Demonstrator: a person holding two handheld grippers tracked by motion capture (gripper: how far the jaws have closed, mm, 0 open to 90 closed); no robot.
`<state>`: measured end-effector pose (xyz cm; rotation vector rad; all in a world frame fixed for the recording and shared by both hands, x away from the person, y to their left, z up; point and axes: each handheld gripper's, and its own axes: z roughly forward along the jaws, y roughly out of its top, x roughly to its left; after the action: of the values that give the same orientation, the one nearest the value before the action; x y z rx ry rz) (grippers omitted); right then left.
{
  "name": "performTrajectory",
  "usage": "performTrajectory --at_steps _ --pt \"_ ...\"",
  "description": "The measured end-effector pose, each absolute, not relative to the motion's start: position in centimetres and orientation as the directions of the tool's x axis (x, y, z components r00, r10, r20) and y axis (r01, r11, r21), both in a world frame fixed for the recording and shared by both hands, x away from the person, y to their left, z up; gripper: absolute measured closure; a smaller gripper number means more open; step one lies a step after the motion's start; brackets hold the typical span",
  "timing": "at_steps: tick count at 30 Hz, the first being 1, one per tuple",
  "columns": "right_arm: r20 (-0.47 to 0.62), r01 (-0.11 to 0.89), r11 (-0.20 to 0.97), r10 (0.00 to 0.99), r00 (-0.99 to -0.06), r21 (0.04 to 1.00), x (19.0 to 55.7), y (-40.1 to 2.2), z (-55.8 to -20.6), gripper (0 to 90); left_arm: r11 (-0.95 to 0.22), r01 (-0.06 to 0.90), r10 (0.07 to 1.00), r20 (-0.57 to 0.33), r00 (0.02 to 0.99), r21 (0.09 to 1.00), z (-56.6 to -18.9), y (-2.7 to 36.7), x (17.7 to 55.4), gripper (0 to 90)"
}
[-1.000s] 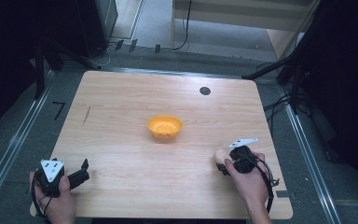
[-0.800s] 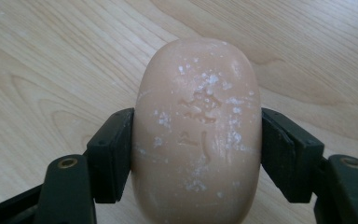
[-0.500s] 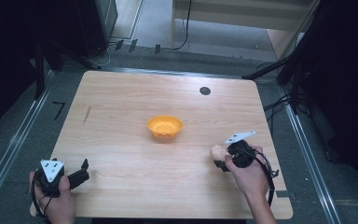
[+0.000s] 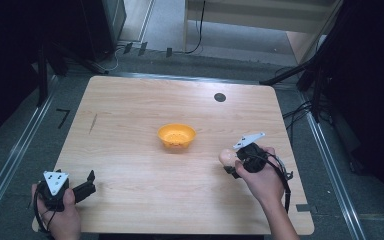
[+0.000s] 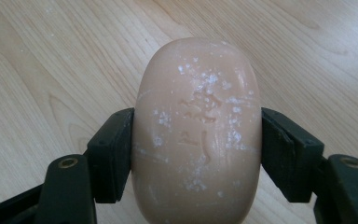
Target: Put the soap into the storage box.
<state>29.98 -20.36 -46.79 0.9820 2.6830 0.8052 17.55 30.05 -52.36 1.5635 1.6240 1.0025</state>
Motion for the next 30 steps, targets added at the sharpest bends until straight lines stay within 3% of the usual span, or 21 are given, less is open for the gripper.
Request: performTrajectory --at_steps 30 --pt "-0.028 0.404 0.741 0.494 -0.869 0.536 33.2 -17.9 -45.0 33.1 -0.013 0.488 0.997 0.049 -0.061 0.873 -52.4 30.0 17.6 3.0"
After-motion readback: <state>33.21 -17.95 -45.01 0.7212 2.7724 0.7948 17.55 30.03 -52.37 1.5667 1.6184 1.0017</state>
